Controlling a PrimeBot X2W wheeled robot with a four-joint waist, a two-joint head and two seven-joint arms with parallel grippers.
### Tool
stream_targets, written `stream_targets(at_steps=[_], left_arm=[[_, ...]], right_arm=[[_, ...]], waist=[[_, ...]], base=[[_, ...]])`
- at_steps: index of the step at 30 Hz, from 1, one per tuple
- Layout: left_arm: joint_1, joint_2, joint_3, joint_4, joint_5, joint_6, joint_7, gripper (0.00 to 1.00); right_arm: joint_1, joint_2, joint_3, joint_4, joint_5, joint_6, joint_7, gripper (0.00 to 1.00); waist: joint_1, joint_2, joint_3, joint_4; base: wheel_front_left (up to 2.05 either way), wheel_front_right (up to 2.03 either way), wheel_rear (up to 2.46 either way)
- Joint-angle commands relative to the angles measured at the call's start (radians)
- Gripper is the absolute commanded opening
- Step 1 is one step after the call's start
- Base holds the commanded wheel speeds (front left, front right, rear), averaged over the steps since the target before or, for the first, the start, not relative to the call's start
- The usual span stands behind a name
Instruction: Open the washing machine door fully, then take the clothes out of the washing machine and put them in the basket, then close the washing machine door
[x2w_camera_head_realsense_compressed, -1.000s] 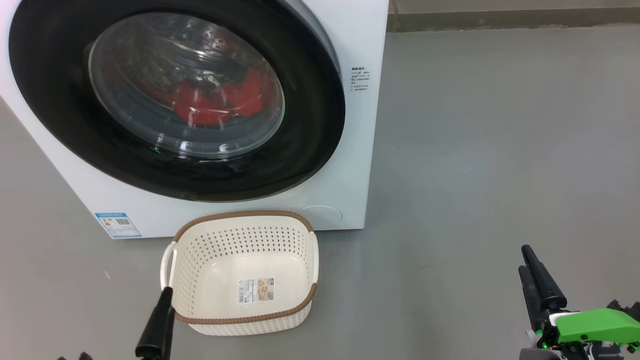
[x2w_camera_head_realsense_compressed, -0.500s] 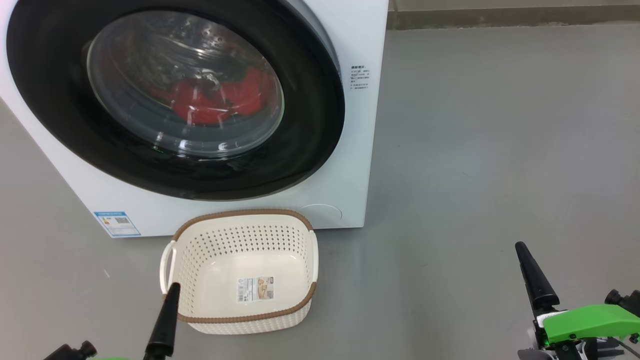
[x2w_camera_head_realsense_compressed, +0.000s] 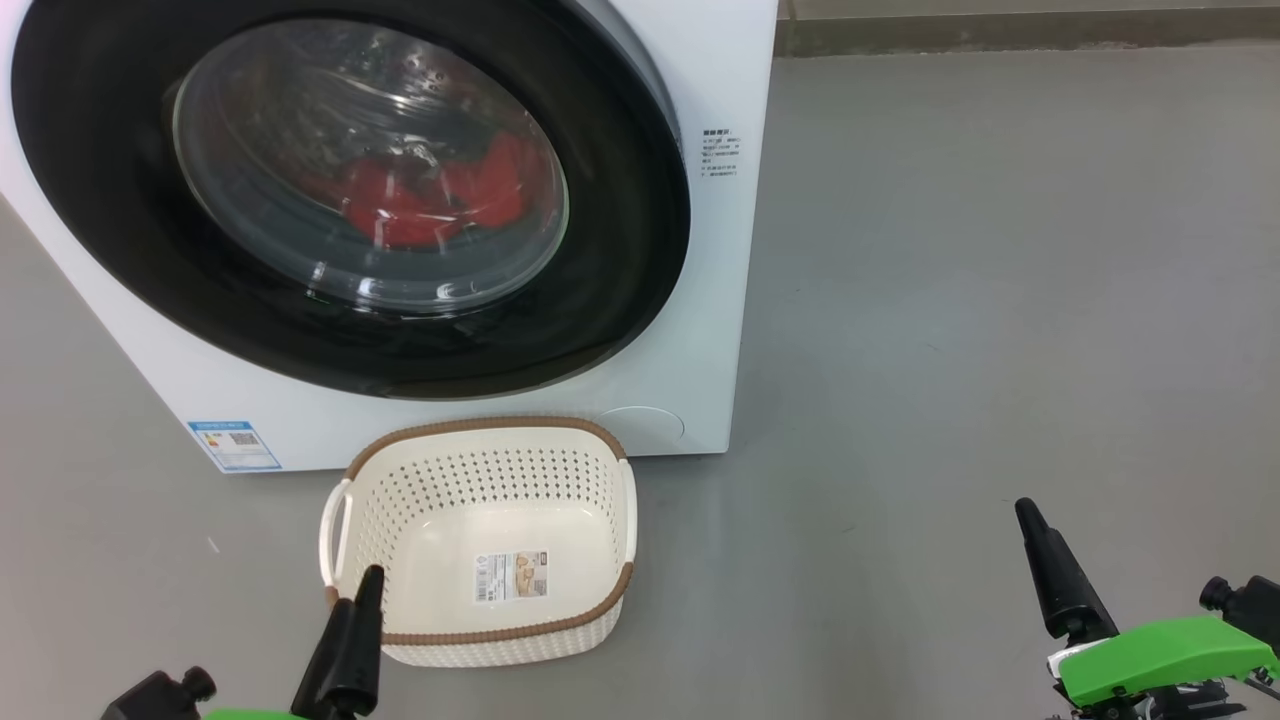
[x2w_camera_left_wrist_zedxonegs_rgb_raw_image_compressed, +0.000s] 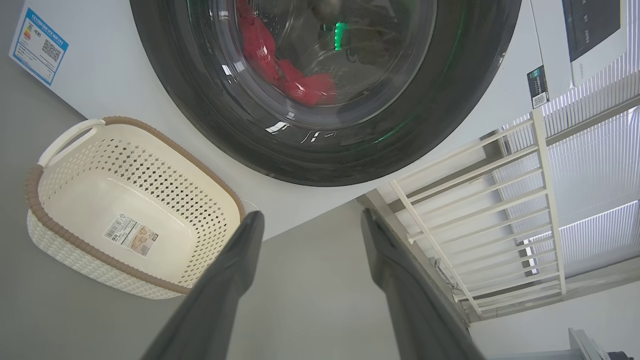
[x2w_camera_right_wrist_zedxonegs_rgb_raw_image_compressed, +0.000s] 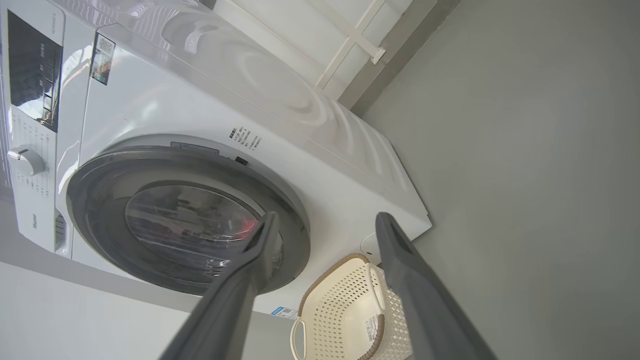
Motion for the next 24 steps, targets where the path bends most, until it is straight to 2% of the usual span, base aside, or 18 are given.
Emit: stream_targets(at_steps=[1,24], left_arm=[[-0.011,0.013,0.009,-0.034,0.04,0.005,-0.013,1.0],[-0.002,0.018,-0.025,-0.071,0.338,0.043,-0.081,1.0]], right_arm=[[-0.017,-0.022,0.017,-0.028,-0.035,0.0,-0.014,1.0],[-0.003,-0.048,0.064,-0.044,-0.269,0.0,-0.082,1.0]], waist=[[-0.0001,0.0,0.0,0.0],[-0.0001,0.0,0.001,-0.002]], base=[[0.0,0.0,0.0],[0.0,0.0,0.0]])
